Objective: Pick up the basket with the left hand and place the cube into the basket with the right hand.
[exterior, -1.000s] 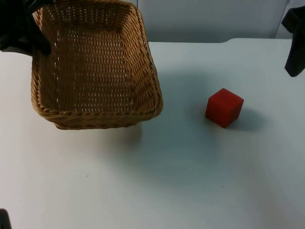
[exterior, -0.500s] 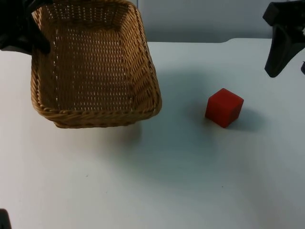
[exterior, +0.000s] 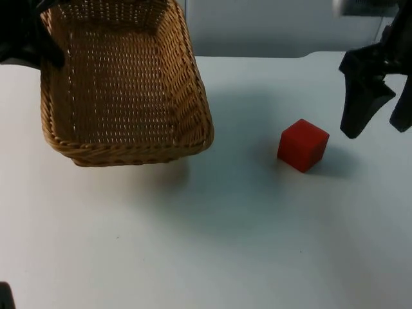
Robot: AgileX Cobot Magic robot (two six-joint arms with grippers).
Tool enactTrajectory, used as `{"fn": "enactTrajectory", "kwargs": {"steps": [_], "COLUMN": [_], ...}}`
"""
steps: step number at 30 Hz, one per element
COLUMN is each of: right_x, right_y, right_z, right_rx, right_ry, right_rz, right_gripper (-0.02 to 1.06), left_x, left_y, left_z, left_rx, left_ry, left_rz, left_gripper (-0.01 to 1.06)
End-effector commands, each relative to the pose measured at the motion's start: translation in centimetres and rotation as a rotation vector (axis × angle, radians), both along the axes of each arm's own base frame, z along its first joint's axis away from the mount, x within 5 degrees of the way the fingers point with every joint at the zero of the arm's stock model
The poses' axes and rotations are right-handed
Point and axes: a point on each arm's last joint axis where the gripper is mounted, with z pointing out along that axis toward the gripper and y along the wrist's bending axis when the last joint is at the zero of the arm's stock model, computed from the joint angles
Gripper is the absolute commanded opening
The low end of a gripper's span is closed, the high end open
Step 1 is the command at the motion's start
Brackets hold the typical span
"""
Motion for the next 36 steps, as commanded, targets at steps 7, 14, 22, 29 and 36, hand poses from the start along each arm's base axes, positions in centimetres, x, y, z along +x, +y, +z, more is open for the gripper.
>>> {"fn": "enactTrajectory", "kwargs": {"steps": [7,14,22,29,36], "right_x": [1.2,3.0,3.7,3.9,4.0], "right_y": [-0.1,0.4,1.7,3.0,4.0], "right_z": [-0.2,3.6,4.4,2.1,0.3], "right_rx": [-0.06,-0.033,0.092,0.08,0.068], "right_ry": [-0.029,-0.133,-0.153,-0.096,-0.041], "right_rz": [0.055,0.053,0.042,0.073,0.094], "right_gripper": [0.74,0.73,0.73,0.73,0.73], "left_x": [0.3,0.3,0.3,0.3,0.3], "left_y": [0.1,0.1,0.1,0.1,0.1], "left_z": [1.1,1.1,1.1,1.1,1.1], "left_rx": [-0.018,-0.018,-0.018,-0.016,-0.016], "left_ry": [-0.044,-0.044,-0.044,-0.046,-0.048], "left_rz": [0.034,0.034,0.034,0.036,0.038], "left_gripper": [0.0,0.0,0.0,0.0,0.0]}}
